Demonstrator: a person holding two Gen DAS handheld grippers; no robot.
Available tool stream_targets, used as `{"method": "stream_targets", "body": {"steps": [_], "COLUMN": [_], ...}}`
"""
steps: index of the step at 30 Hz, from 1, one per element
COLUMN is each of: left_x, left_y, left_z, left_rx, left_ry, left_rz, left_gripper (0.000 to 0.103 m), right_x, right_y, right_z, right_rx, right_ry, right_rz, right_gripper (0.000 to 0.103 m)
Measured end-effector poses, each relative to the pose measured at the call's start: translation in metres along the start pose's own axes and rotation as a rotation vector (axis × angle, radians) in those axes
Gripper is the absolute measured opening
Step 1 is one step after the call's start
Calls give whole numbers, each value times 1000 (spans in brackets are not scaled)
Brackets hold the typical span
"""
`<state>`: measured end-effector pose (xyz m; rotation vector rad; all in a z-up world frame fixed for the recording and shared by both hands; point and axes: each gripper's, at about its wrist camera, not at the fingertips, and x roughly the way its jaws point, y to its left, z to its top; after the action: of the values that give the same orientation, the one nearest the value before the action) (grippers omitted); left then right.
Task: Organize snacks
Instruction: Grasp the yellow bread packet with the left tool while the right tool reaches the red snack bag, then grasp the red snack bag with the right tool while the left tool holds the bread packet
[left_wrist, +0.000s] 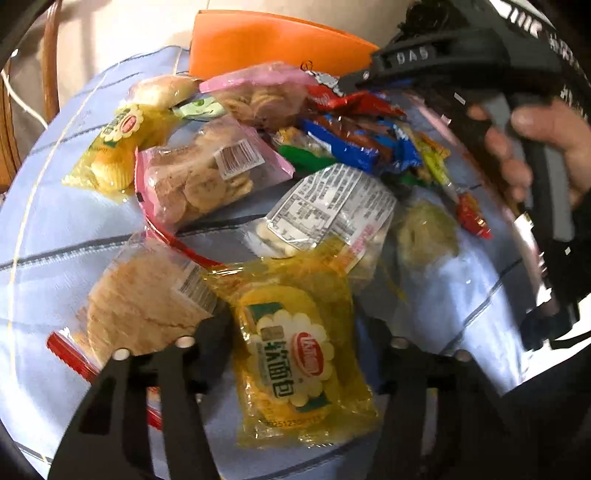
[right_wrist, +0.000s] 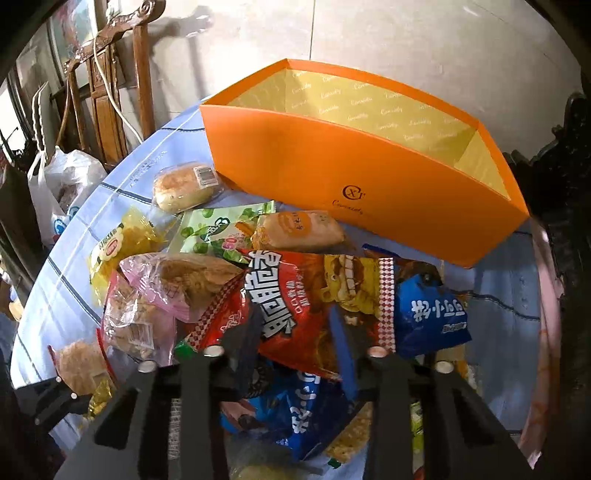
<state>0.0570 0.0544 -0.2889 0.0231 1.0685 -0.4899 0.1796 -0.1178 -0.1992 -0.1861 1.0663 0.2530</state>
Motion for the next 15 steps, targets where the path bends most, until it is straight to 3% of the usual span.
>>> {"method": "stream_targets", "body": {"steps": [2,4,9,15], "left_x": [3,0,-27,-52], "left_y": [-7,-9,-12,4], "left_z": [-2,-3,3,18], "left_rx": [33,45,74,32], "left_ry": [-1,-4,-84,-157], "left_rz": [26,1,-115,-83], "left_gripper": [42,39,38,38], "right_x": [0,-2,-15,-41], "right_y": [2,-2,-14,-33], "right_z": [0,0,-2,-6], "right_rx": [-9,7,75,174], "right_ry": [4,2,-34,-81], "right_rz": [-9,7,75,131], "right_gripper": [5,0,0,0]}}
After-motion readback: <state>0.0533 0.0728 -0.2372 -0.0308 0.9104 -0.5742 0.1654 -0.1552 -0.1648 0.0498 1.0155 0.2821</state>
